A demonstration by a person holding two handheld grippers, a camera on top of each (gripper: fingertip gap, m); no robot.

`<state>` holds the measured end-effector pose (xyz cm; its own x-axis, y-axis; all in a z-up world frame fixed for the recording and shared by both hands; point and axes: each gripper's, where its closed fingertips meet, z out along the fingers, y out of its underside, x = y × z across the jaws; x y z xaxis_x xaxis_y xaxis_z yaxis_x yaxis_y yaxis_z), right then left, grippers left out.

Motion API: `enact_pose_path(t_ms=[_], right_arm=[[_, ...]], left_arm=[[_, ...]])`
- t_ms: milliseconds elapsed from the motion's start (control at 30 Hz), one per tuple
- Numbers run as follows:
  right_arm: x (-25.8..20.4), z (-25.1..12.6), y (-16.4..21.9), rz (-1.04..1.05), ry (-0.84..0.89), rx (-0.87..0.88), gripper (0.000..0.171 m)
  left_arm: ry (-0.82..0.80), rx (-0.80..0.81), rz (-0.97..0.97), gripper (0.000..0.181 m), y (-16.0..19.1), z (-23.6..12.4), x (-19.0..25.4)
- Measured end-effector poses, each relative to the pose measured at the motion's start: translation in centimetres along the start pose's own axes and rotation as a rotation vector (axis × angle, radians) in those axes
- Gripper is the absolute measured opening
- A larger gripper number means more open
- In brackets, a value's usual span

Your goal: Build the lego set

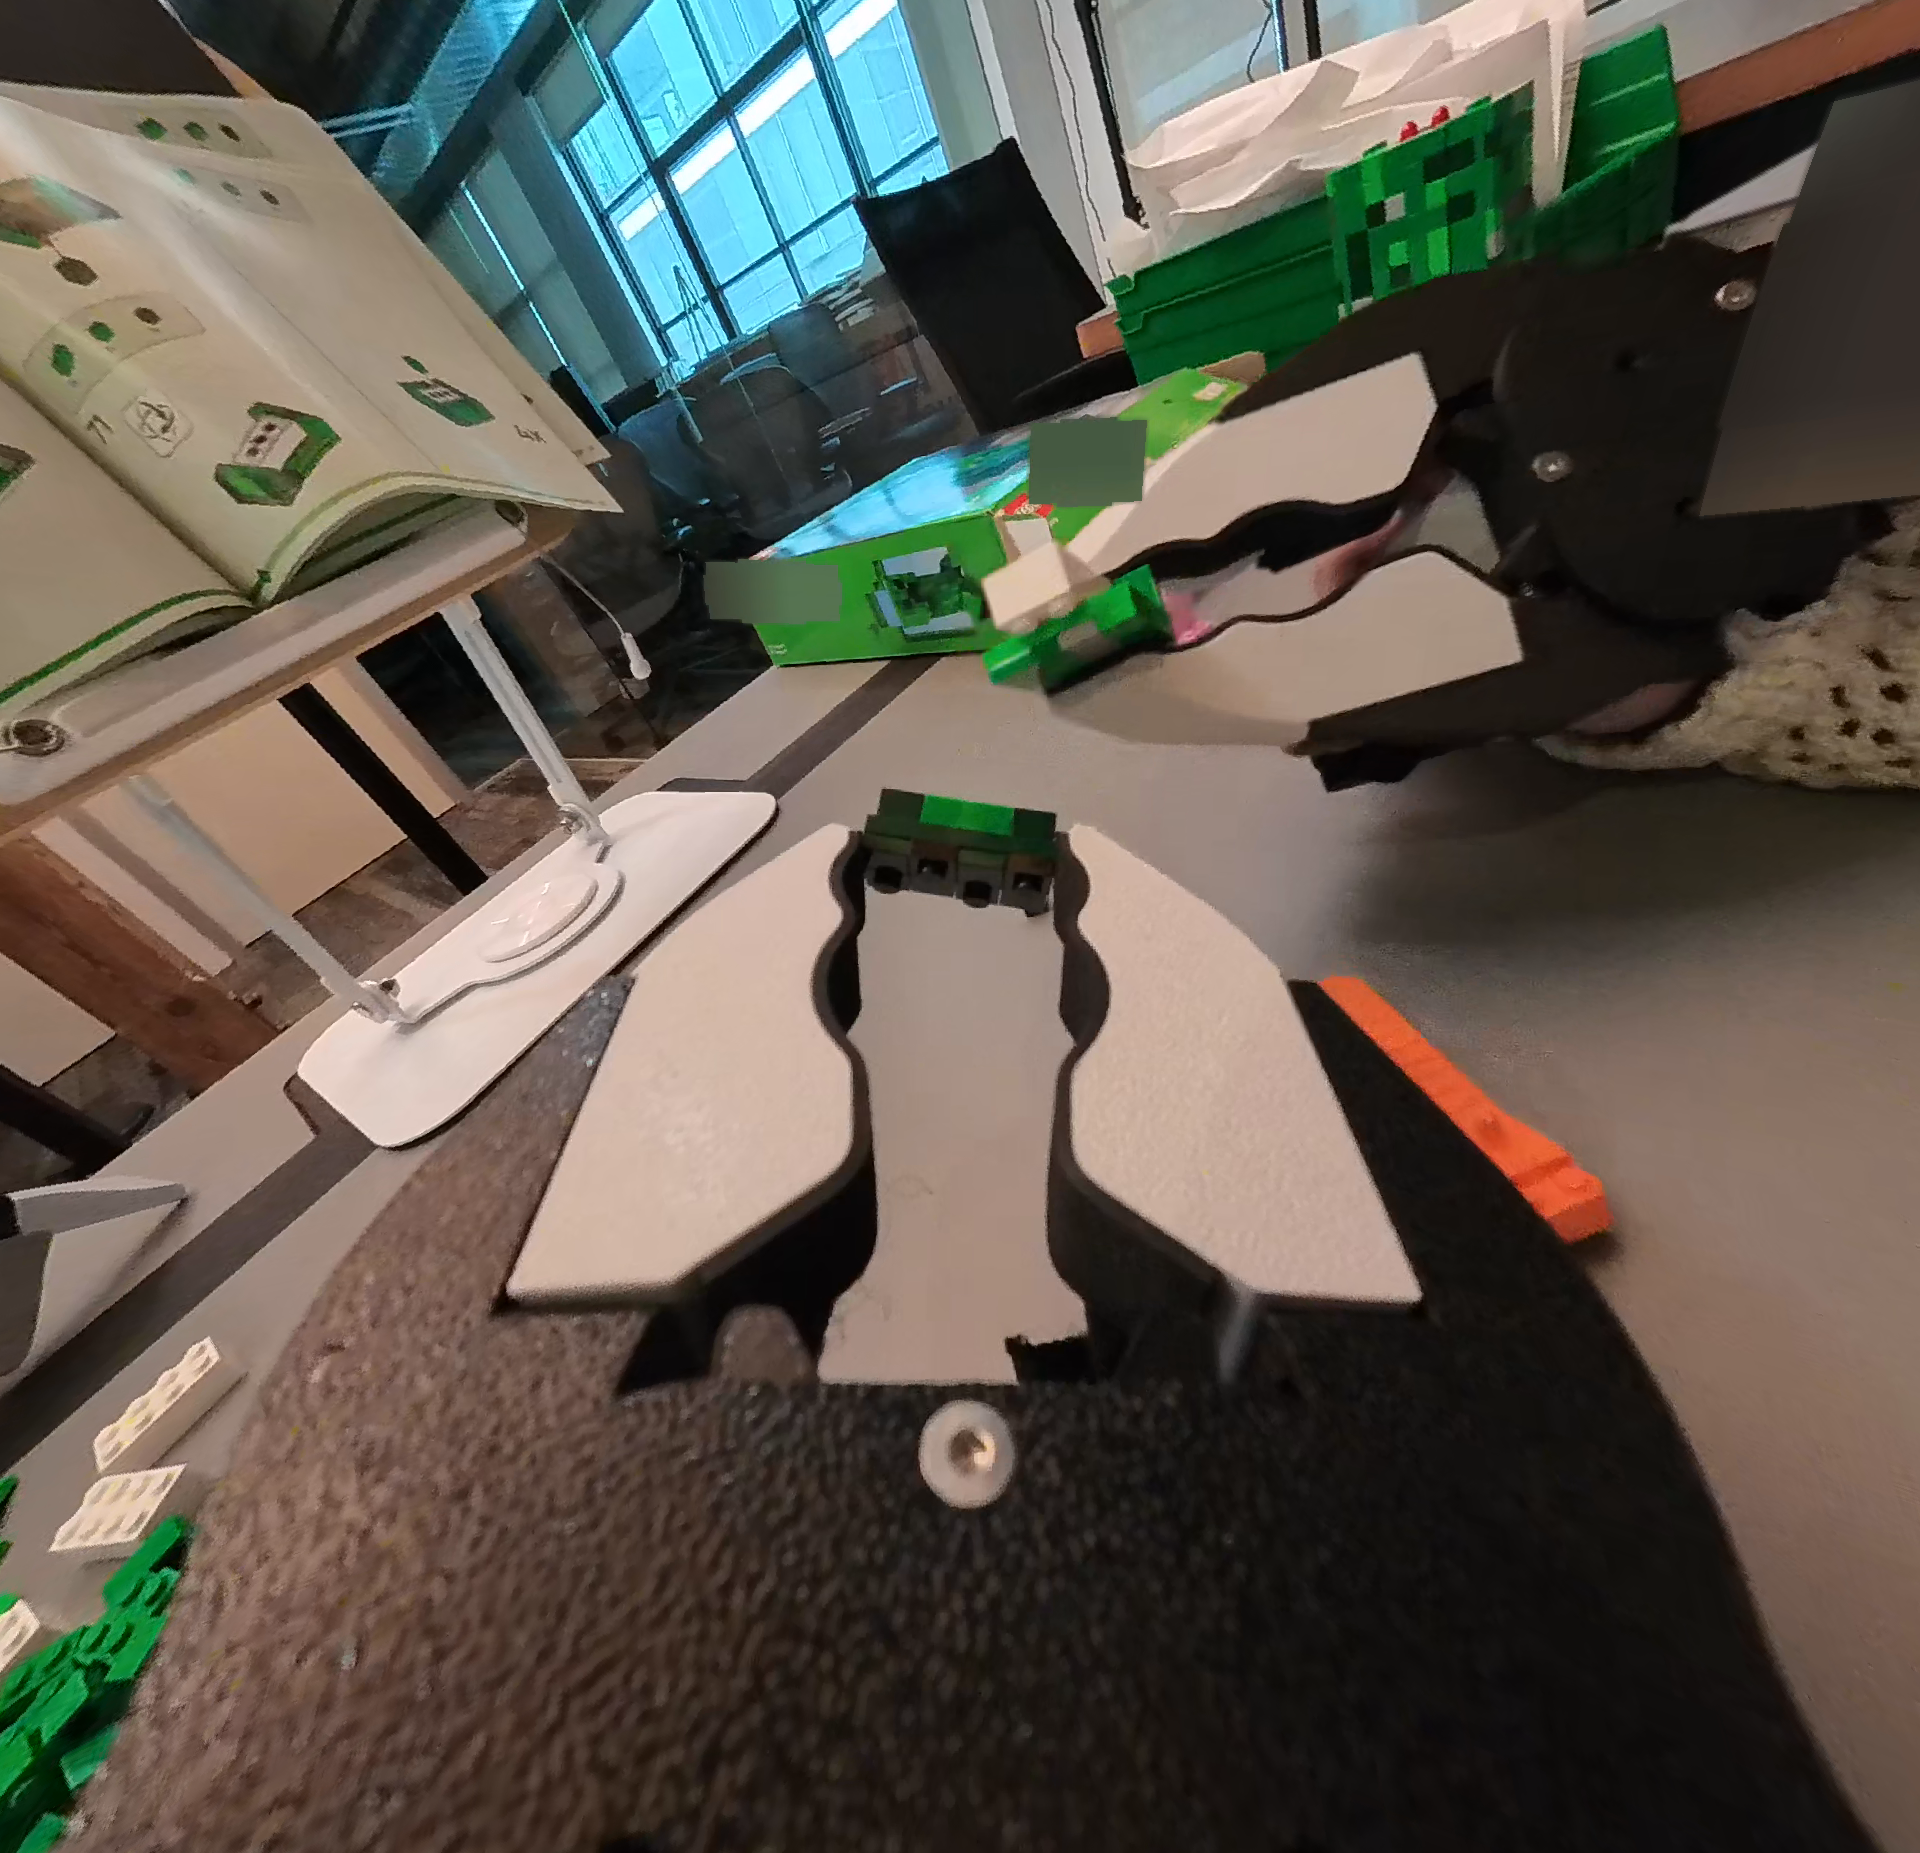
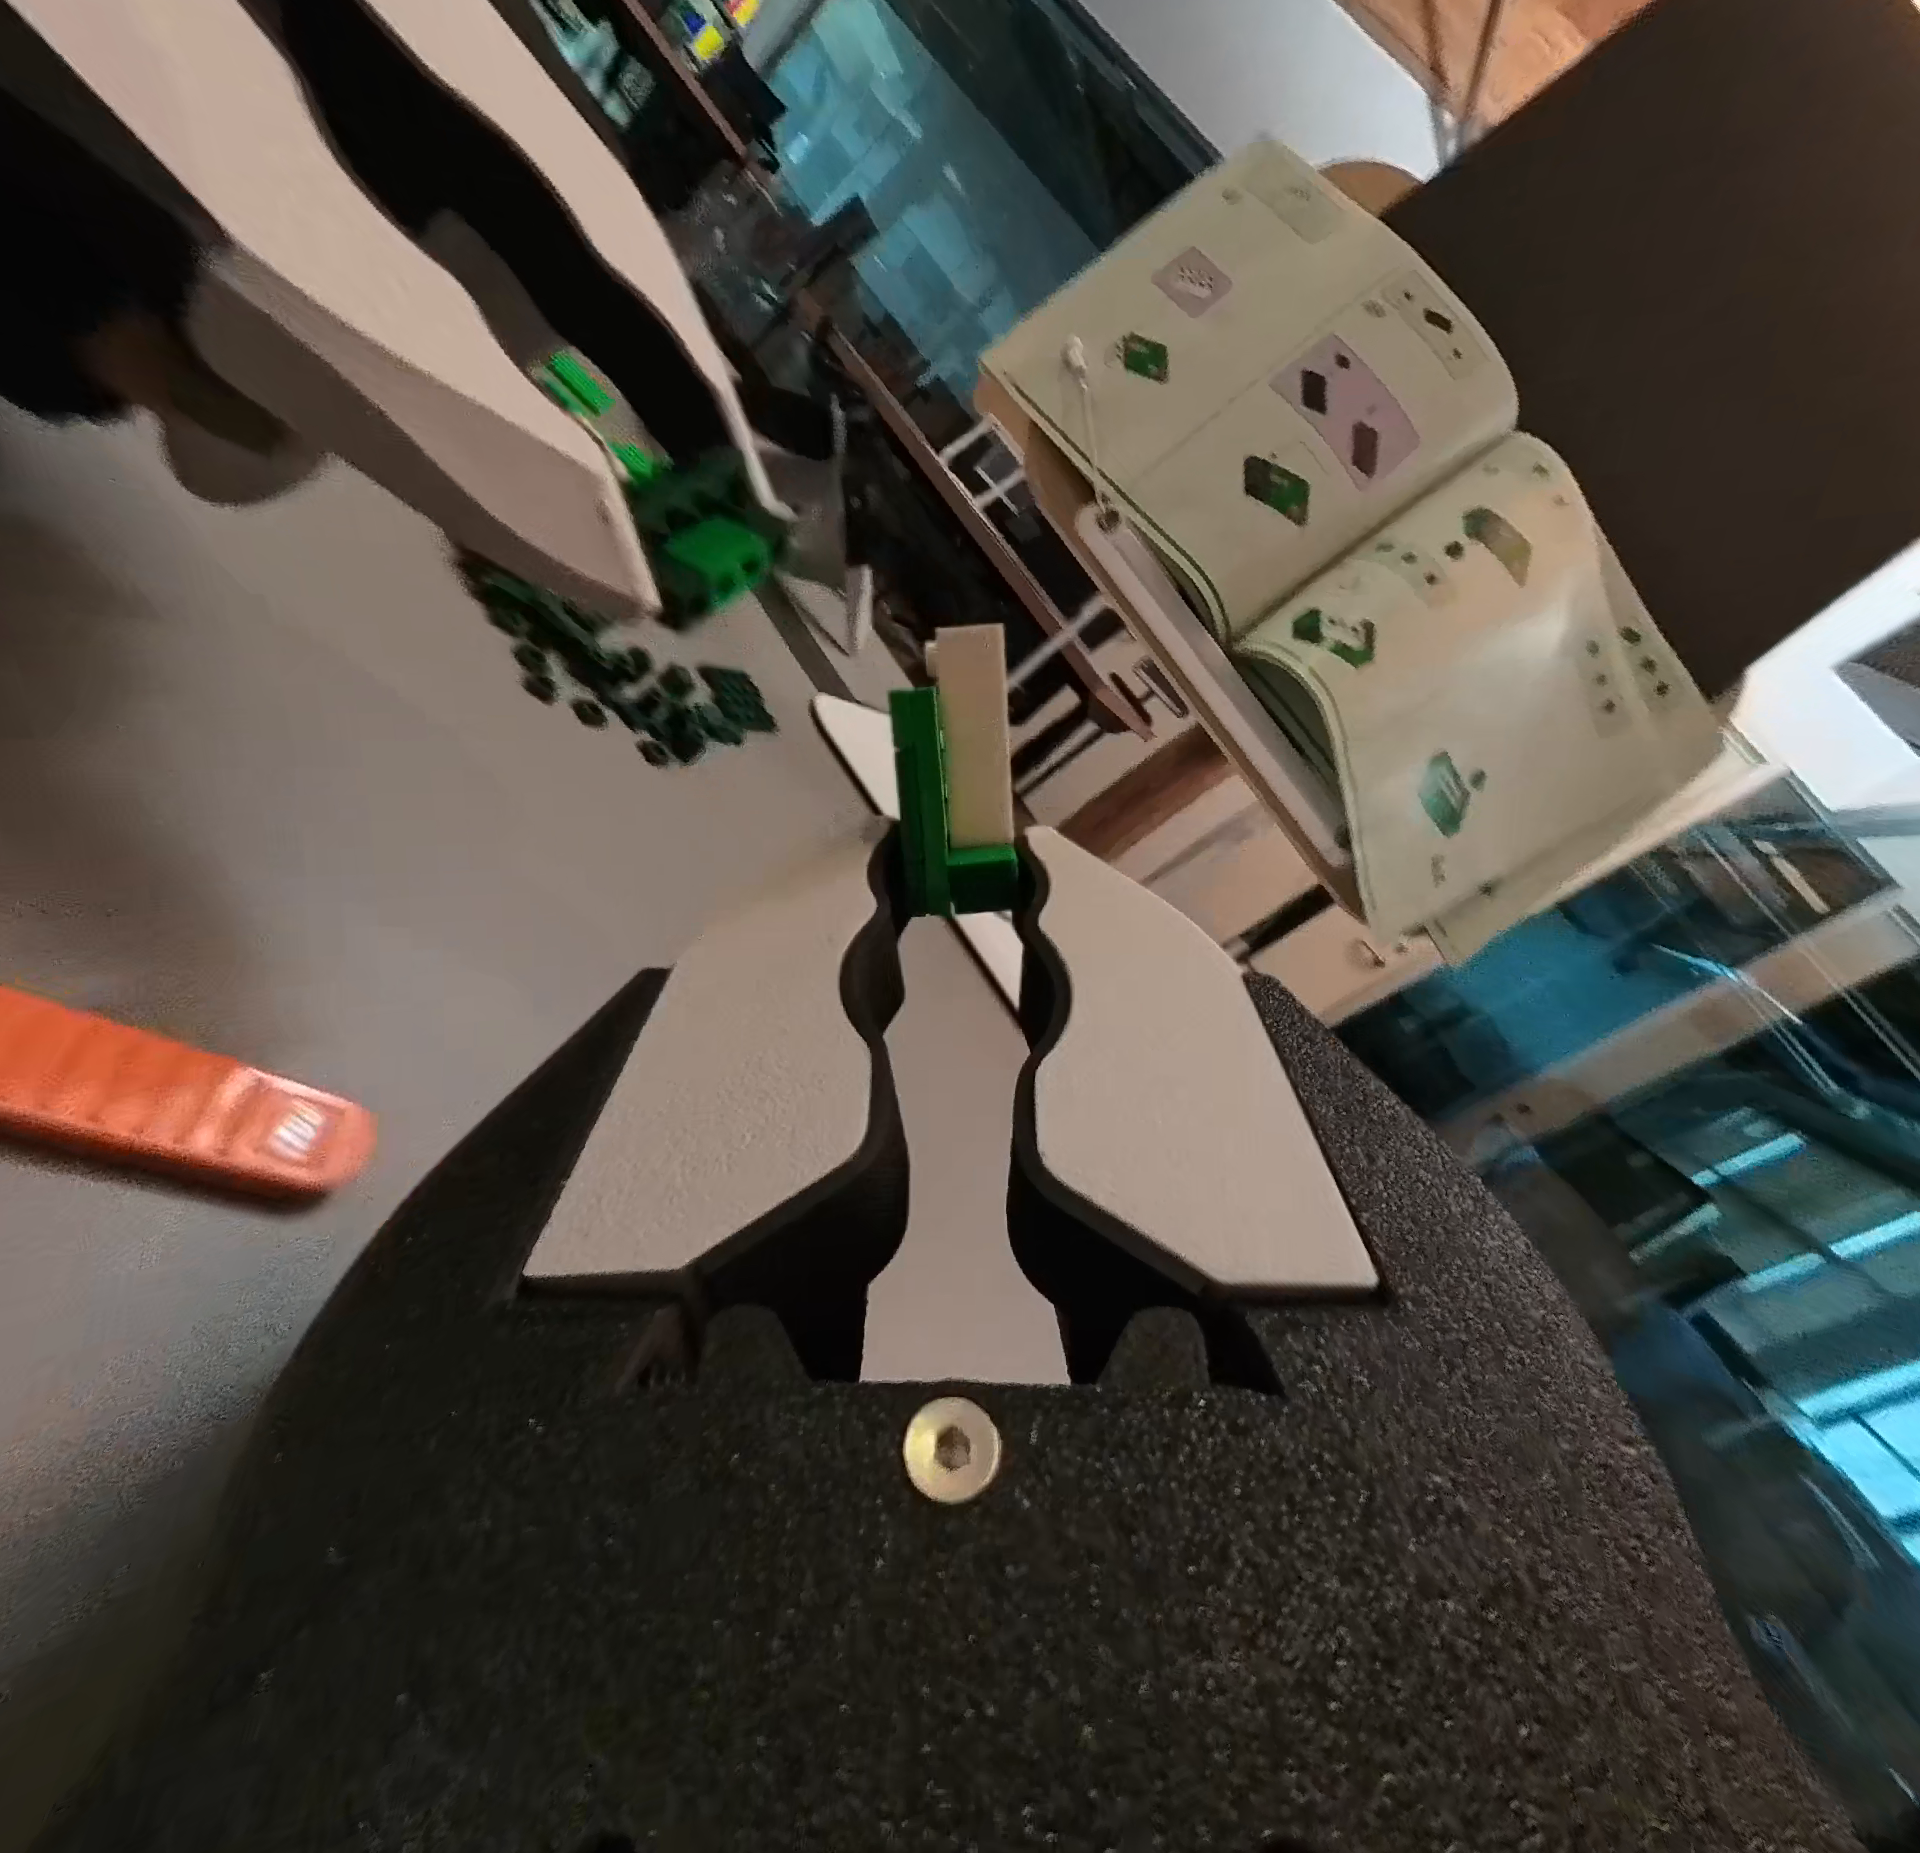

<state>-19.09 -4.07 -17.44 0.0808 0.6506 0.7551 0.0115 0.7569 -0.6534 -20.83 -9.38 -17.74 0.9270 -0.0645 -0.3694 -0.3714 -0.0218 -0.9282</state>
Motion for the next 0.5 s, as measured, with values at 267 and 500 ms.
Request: enact_pose_path(t_ms=[267,500], right_arm=[[0.6,-2.6,2.8,-0.215,-0.011,-0.089,0.018],[-4.8,-3.4,0.8,-0.619,-0.153,-0.036,0.018]], left_arm=[[-0.004,0.012,-0.008,0.034,-0.2,-0.1,0.0],[0.064,0.036,-0.018,0.034,-0.7,-0.7,1.6]])
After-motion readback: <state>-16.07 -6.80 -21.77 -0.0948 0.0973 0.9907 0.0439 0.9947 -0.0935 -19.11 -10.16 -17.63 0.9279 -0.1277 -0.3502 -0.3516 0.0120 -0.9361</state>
